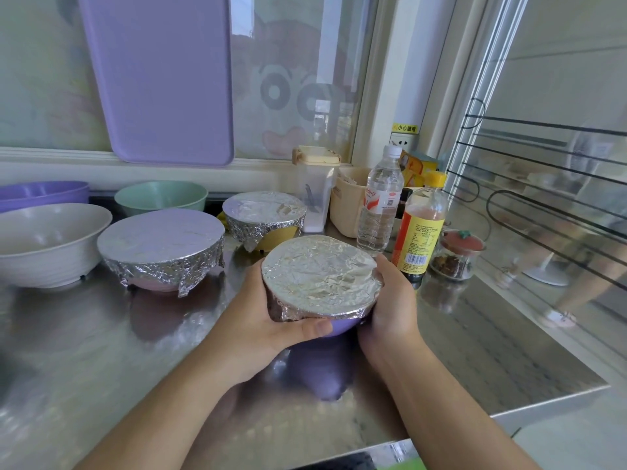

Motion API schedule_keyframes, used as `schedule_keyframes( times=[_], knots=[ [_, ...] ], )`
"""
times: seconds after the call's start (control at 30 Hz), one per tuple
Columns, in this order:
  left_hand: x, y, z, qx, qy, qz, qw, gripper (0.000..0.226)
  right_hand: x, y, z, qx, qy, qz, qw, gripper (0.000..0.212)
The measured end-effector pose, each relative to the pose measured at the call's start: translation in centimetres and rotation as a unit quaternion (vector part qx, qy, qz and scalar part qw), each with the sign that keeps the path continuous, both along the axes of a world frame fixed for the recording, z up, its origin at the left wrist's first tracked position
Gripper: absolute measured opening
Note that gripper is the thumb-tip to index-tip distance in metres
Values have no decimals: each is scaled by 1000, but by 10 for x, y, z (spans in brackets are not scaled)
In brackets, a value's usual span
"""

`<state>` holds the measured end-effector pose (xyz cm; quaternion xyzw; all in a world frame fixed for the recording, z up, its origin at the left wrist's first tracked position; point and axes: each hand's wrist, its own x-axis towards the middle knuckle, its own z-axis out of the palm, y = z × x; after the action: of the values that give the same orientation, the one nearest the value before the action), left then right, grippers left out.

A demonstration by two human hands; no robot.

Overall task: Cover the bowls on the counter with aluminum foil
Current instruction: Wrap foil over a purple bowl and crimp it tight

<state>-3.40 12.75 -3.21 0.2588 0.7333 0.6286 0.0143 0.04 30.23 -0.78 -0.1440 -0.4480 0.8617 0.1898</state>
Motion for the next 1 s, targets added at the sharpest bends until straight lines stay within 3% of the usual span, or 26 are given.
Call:
schedule_keyframes(
  times=[0.2, 0.3, 0.43, 0.5, 0.57, 0.73, 0.87, 1.0],
  knots=[
    [-12, -23, -1, 18, -60, -41, 997, 121, 10, 14, 8, 99, -68, -41, 992, 36],
    [-13, -22, 5, 51, -83, -75, 992, 108, 4, 26, 15, 170, -114, -61, 977, 36],
    [-6, -13, 11, 94, -105, -77, 987, 92, -19, 45, 27, 207, -37, -32, 977, 31],
    [2, -10, 10, 73, -94, -50, 992, 100, -25, 46, 30, 234, -15, 42, 971, 36],
    [5, -8, 9, 26, -60, -8, 998, 126, -28, 45, 26, 250, -24, 95, 963, 36],
    [0, -8, 5, 10, -45, 9, 999, 131, -31, 43, 15, 193, -36, 99, 976, 43],
    [-2, -7, 3, 35, -49, -11, 998, 121, -33, 42, 8, 145, -45, 81, 985, 41],
    [-2, -5, 2, 24, -59, 0, 998, 144, -27, 30, 10, 83, -30, 76, 993, 41]
  ],
)
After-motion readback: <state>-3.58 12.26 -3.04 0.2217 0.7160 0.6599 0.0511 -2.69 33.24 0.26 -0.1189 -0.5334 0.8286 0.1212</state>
